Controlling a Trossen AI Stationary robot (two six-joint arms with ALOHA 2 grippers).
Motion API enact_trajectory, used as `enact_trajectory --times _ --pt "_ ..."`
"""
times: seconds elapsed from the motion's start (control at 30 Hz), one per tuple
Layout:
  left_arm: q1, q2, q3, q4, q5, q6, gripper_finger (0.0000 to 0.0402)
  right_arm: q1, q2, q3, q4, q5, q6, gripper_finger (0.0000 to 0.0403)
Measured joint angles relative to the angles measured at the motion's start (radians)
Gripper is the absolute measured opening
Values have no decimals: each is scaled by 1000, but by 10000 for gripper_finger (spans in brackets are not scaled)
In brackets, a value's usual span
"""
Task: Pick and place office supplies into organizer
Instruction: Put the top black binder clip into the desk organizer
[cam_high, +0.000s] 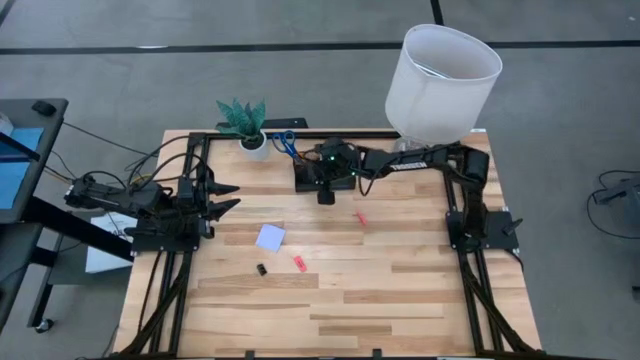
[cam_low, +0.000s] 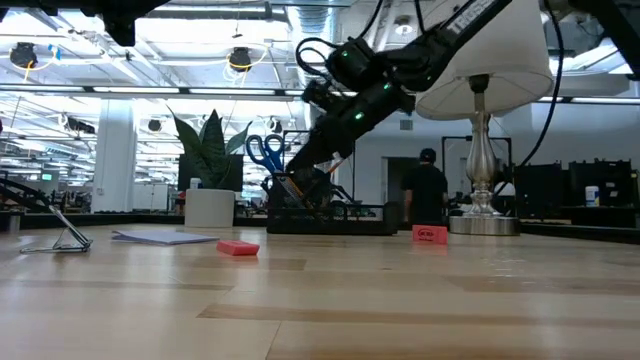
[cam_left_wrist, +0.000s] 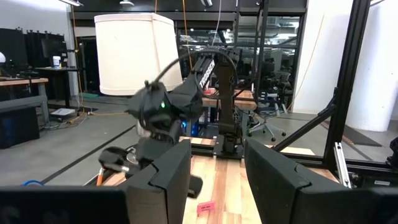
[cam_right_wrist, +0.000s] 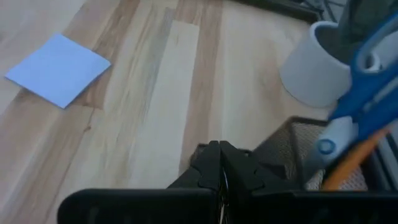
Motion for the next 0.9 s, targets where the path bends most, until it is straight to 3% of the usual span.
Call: enact_trajectory --times 0.2,0.53,0.77,0.9 --pt "0 0 0 0 2 0 142 6 71 7 80 22 2 0" --pt "0 0 0 0 1 0 142 6 76 14 77 28 2 2" --pt "0 0 0 0 1 0 142 6 76 14 75 38 -3 31" --pt "0 0 0 0 1 0 142 6 76 15 69 129 -3 52"
